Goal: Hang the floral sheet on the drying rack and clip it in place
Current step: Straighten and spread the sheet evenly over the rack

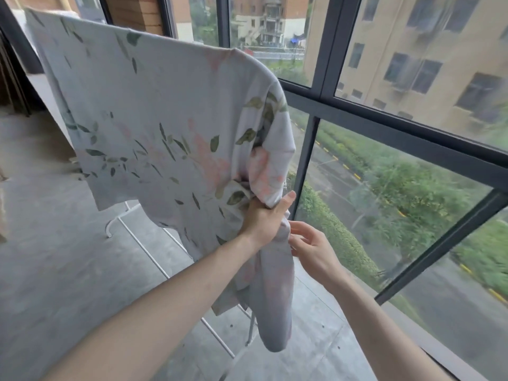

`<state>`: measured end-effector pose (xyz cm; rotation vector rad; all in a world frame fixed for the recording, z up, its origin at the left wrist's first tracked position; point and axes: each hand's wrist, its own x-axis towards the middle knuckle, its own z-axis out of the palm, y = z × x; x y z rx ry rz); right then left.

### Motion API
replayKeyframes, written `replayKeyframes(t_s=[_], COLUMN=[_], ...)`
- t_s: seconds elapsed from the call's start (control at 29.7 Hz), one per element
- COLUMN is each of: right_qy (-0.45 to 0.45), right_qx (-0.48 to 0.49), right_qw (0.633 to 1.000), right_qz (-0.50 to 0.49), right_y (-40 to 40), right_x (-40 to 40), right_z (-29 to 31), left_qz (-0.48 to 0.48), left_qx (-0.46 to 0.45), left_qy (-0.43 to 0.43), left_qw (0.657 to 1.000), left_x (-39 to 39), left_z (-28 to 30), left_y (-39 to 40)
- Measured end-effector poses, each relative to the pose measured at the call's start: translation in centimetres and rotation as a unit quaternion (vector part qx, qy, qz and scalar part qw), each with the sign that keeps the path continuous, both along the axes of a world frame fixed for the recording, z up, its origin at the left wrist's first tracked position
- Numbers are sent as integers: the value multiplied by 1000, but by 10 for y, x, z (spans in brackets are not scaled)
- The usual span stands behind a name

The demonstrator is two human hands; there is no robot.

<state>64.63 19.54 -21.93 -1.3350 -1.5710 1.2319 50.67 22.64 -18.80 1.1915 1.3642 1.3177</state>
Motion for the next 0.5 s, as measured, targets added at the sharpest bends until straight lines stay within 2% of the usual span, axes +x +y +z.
replayKeyframes(t_s=[0.1,0.17,0.27,0.37,0.44,0.5], right_qy=[-14,-13,-32,-41,-37,-19], right_qx=[0,24,95,146,173,166], right_qw=[1000,1000,995,986,977,972], right_qz=[-9,-8,-9,-68,-123,-166], right_y=[0,-5,-15,-29,-31,-31], right_x=[0,-6,-17,-37,-49,-52], right_z=[-2,-3,-4,-19,-26,-26], left_qz=[-47,-93,-150,-134,-112,-41], left_qx=[27,18,-96,-237,-269,-250], left_qy=[58,40,-15,25,68,52], left_qw=[997,995,984,962,954,966], left_x=[-21,-47,-89,-141,-175,-197], left_z=[-5,-14,-39,-66,-71,-64], left_y=[-11,-24,-43,-61,-62,-53])
